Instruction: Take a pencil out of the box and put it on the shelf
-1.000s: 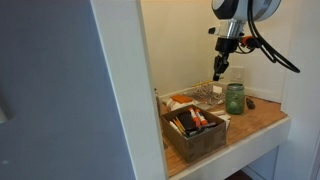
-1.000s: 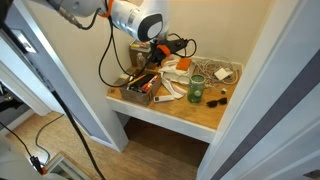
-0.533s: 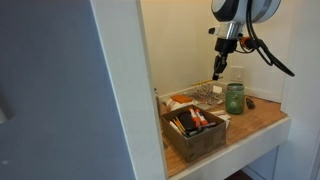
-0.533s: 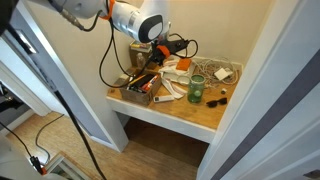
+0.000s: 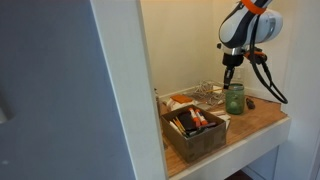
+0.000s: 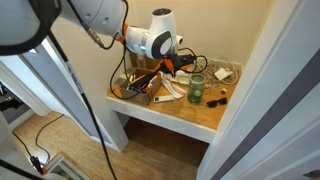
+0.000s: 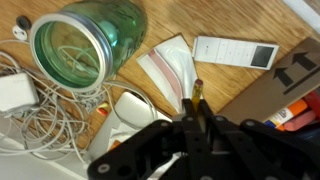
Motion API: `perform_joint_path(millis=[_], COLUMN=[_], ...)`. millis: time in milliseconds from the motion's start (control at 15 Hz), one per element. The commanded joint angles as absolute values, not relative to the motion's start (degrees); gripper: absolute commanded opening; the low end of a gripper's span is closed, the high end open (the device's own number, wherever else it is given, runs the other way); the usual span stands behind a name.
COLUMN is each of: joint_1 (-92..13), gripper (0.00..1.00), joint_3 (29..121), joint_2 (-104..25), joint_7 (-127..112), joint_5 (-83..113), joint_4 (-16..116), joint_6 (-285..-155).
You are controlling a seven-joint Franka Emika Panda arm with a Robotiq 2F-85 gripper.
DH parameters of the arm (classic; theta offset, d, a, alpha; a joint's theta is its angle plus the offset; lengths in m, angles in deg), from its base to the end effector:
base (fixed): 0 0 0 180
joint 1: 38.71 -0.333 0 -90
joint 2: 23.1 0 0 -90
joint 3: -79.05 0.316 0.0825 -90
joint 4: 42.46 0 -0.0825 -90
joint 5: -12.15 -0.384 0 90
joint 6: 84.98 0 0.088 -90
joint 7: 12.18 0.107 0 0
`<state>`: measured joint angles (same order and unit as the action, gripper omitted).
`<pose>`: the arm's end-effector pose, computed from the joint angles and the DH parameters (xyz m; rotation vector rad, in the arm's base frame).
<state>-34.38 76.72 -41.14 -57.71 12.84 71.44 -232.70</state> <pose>0.6268 -0.0717 0.3338 2.8049 1.0103 0.3581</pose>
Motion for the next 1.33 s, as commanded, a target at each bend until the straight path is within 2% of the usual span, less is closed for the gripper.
perform_joint_path(millis=[0, 133, 200, 467, 533, 667, 1267], joint_1=[-34.3, -33.6, -32.8, -32.8, -32.8, -32.5, -21.1], gripper=[0.02, 0.02, 0.08, 0.08, 0.02, 0.02, 0.02], joint_3=[76.1, 76.9, 77.8, 77.8, 77.8, 77.9, 85.9], joint_2=[-40.9, -39.7, -41.8, -41.2, -41.1, -42.4, -44.1], joint_7=[-48.6, -47.3, -49.4, -47.9, -47.9, -48.5, -59.2], joint_5=[16.0, 15.4, 15.2, 15.2, 15.2, 15.5, 7.2], joint_4=[74.9, 77.0, 74.1, 75.2, 75.3, 75.9, 83.7], joint_6=[-238.4, -240.3, -238.1, -239.3, -239.3, -241.1, -250.8])
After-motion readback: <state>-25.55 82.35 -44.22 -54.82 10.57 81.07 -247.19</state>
